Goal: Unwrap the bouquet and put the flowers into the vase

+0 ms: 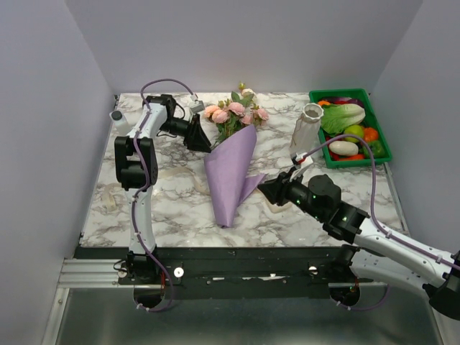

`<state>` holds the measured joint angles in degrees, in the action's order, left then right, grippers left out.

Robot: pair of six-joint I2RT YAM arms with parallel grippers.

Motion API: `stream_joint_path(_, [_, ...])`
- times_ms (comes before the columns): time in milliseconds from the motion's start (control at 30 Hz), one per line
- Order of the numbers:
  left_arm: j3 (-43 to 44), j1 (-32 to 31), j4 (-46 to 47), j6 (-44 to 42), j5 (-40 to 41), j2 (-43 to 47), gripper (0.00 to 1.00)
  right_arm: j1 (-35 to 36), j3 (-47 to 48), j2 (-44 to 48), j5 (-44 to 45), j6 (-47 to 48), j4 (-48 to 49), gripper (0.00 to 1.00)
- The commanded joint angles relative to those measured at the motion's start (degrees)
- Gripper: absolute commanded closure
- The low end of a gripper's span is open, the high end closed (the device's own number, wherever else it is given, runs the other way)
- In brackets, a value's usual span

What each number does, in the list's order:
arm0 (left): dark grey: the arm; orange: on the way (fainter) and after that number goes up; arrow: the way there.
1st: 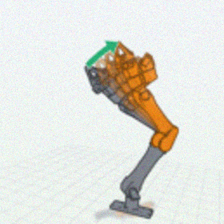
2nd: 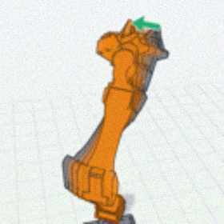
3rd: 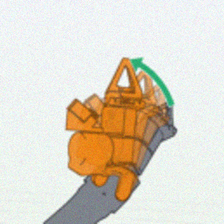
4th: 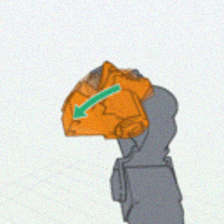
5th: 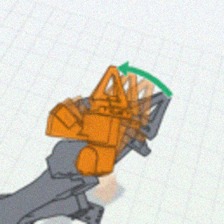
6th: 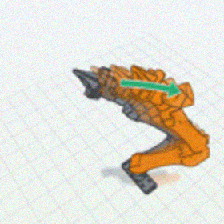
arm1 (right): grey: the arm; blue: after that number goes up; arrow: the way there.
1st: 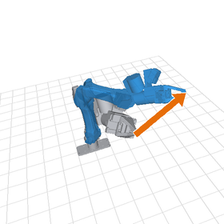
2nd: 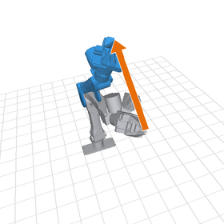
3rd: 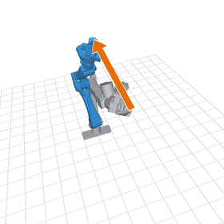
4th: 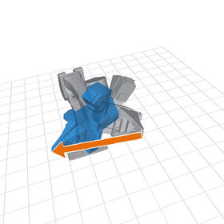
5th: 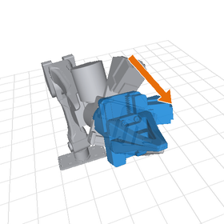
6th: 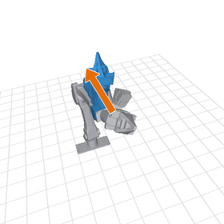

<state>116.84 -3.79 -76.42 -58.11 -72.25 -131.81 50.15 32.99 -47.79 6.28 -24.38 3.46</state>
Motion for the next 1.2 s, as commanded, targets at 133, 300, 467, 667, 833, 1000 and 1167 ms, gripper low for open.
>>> stream_joint_path(133, [-4.42,-1.13,-10.41,-8.07,2.29,-1.87,0.35,-0.32,0.67,-1.69,-1.27,0.56,-0.13,0.6])
stream_joint_path(300, [-5.47,-1.22,-10.41,-8.86,2.46,-3.28,0.35,-0.23,1.11,-2.57,-1.89,0.48,0.23,0.6])
stream_joint_path(467, [-10.57,-1.22,-10.41,-11.33,4.3,-1.61,0.38,-0.23,1.28,-3.18,-1.89,0.48,0.58,0.6])
stream_joint_path(667, [-15.32,-1.31,-10.5,-13.61,4.05,0.94,0.51,-0.32,1.72,-3.45,-2.24,0.39,0.84,0.6])
stream_joint_path(833, [-13.31,-1.57,-10.5,-11.51,2.82,2.25,0.8,-0.32,1.64,-3.19,-2.15,0.12,0.84,0.6])
stream_joint_path(1000, [-9.8,-2.36,-10.5,-7.3,0.36,4.98,0.9,-0.4,1.9,-3.19,-1.89,0.04,0.84,0.6])
stream_joint_path(1167, [-7.33,-4.9,-10.5,-2.72,-2.37,8.67,0.91,-0.32,2.25,-2.57,-1.45,0.39,0.84,0.6])
